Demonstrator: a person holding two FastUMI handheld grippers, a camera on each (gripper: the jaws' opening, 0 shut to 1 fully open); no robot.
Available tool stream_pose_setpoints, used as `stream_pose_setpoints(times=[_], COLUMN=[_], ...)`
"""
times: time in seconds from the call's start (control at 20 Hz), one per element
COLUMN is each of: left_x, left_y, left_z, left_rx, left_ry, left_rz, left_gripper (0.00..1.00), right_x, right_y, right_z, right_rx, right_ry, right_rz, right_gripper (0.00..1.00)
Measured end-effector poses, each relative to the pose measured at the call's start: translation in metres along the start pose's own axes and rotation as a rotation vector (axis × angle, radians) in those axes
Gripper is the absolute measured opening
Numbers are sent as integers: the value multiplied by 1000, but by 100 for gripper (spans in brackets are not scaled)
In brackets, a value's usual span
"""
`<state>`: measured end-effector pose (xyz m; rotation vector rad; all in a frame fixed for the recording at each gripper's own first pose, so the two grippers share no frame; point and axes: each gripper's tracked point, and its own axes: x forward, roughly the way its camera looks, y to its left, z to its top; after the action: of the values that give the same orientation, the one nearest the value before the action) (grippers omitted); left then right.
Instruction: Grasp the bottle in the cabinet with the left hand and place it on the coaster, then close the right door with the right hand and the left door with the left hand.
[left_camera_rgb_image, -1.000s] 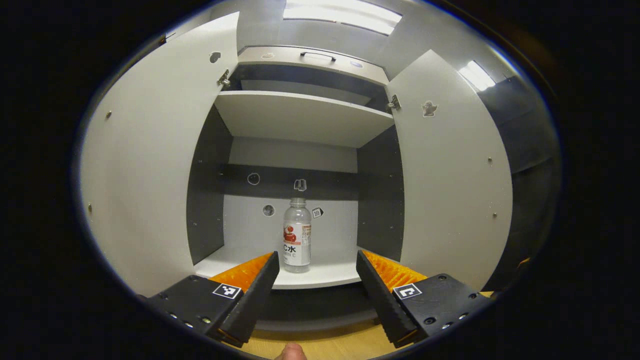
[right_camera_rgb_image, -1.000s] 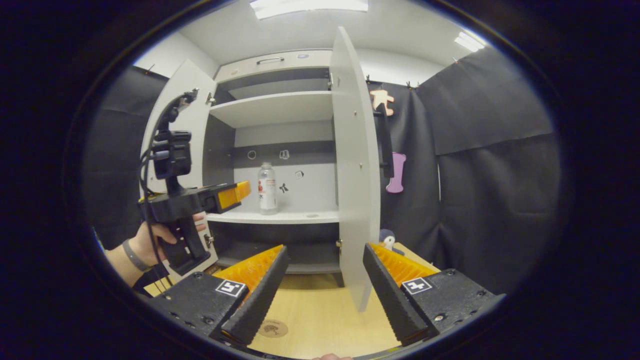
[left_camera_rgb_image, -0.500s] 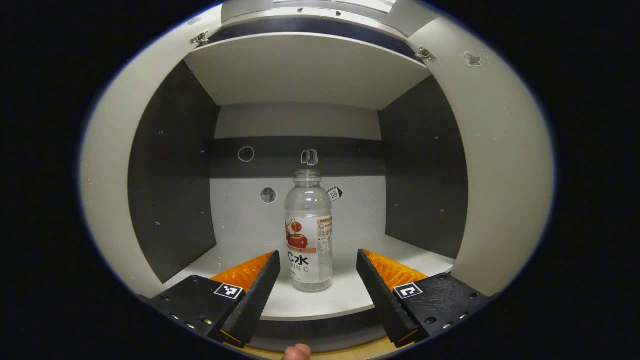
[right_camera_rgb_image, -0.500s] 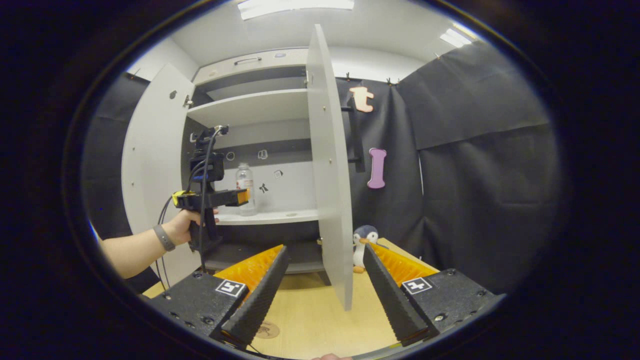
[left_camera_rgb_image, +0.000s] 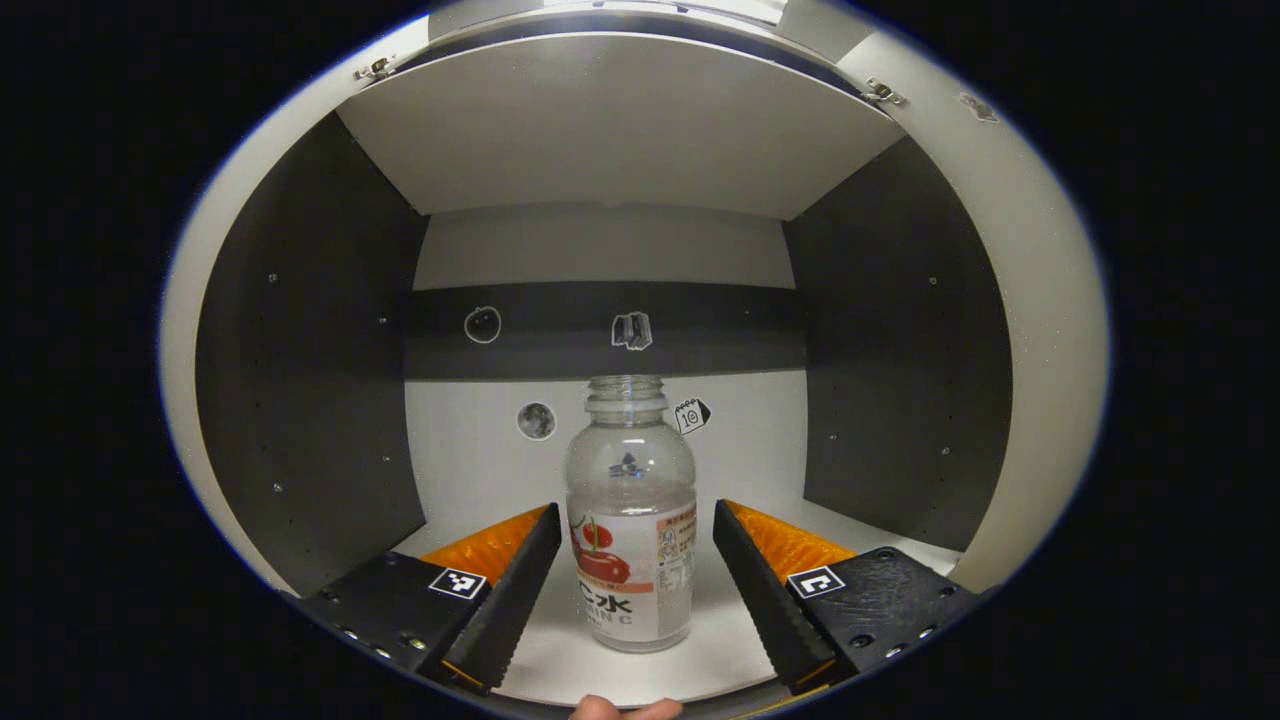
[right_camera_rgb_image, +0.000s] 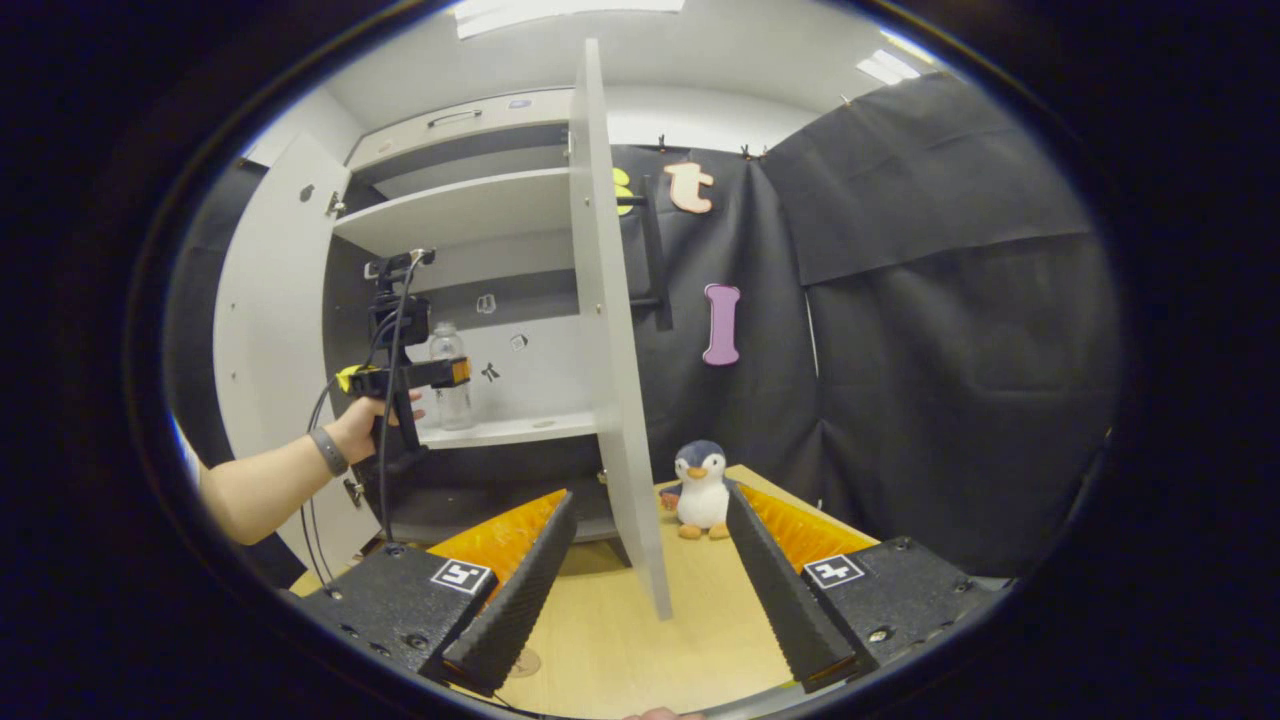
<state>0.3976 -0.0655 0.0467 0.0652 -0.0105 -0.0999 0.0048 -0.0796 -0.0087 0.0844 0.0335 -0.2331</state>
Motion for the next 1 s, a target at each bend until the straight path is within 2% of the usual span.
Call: stream_pose_setpoints(times=[0.05,0.1,0.15,0.3,0.35,0.4,0.65,0.7,0.75,0.8,0.85,0.9,0.95,1.0], left_x=[4,8,5,-6,-13,-22,-87,-104,-125,-141,-157,-175,-190,-205], left_y=[1,3,2,5,6,8,-2,-7,-13,-20,-24,-30,-36,-44], left_z=[1,2,2,13,20,28,47,45,39,31,22,8,-6,-22], left_rx=[-8,-28,-41,-50,-47,-40,-14,-7,-3,-3,-6,-10,-16,-23], left_ry=[6,7,12,-9,-24,-44,-80,-79,-82,-83,-81,-76,-67,-60], left_rz=[4,5,6,14,9,2,-70,-80,-97,-112,-121,-127,-131,-136], left_gripper=[94,87,78,78,78,78,78,78,78,78,78,78,78,78], right_x=[0,1,0,0,-1,-1,-4,-5,-6,-8,-10,-12,-13,-15], right_y=[-1,-1,-1,1,2,3,12,13,15,17,19,21,23,23], right_z=[0,1,1,4,5,6,15,16,17,19,20,23,23,23], right_rx=[-6,-10,-12,-12,-13,-16,-28,-32,-38,-41,-40,-33,-28,-27], right_ry=[-1,-2,-4,-9,-11,-14,-36,-40,-42,-43,-44,-45,-43,-43], right_rz=[0,1,2,13,18,25,66,73,80,90,102,114,124,130], right_gripper=[99,94,94,94,99,99,99,94,94,99,94,99,94,94])
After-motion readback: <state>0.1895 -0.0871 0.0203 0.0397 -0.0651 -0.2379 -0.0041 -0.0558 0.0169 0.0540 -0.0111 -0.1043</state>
